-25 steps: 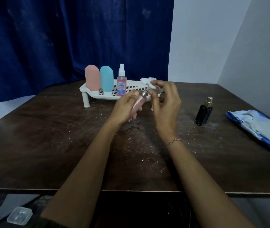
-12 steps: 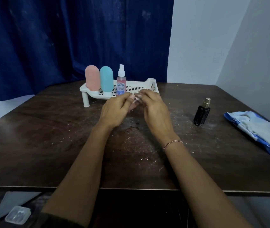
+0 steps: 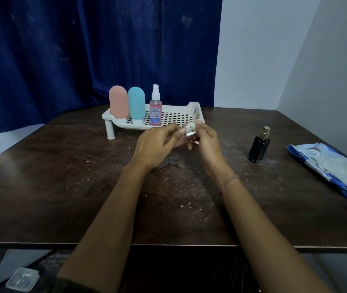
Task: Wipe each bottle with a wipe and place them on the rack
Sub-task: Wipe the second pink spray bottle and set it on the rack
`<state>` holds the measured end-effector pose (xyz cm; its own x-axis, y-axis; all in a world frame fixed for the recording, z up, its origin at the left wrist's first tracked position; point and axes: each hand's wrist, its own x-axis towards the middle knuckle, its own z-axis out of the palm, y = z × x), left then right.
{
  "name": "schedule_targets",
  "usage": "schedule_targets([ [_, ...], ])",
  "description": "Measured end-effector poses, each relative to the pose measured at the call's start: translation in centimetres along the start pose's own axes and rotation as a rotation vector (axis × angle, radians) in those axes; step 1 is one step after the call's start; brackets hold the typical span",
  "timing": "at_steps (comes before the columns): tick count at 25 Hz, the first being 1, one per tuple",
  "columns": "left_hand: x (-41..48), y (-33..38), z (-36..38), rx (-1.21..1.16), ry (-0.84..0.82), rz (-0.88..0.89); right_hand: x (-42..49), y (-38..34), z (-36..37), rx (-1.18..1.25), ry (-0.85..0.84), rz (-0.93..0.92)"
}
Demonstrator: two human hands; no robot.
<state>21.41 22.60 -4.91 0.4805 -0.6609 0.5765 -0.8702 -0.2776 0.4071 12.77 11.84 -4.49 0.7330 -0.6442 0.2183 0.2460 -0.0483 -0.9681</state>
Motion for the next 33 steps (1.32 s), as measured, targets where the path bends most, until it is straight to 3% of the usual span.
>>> schedule_targets([
  [2,0.0,0.0,0.0,-0.084,0.052,-0.019,-0.1,-0.5,-0.2,0.365,-0.026,0.094],
  [4,0.1,0.1,-0.1,-0.233,0.114,-0.072,-0.3,-0.6,-0.4,0.497,-0.051,0.090],
  [9,0.4,1.4,-0.4,-0.716,0.103,-0.370,-0.7,0.0,0.4,0.125,-0.171,-0.089],
  [12,1.0,1.6,-0.8,-1.272,0.111,-0.493,-0.8,0.4,1.0,-0.062,-0.118,-0.175],
  [14,1.1,1.2,-1.3,-1.610,0.198,-0.545,-1.0,0.6,1.4,-0.113,-0.082,-0.243],
  [17,1.2,0.5,-1.6,-1.818,0.329,-0.618,-1.3,1.0,1.9,-0.252,-0.078,-0.343],
  [23,1.4,1.0,-1.2,-1.798,0.331,-0.592,-1.2,0.7,1.8,-0.273,0.010,-0.294],
  [29,1.7,0.3,0.0,-1.212,0.359,-0.405,-0.4,0.9,0.0,-0.772,0.014,-0.352],
  [33,1.5,0.0,0.0,-1.056,0.425,-0.385,-0.7,1.1,-0.2,-0.945,-0.095,-0.338],
])
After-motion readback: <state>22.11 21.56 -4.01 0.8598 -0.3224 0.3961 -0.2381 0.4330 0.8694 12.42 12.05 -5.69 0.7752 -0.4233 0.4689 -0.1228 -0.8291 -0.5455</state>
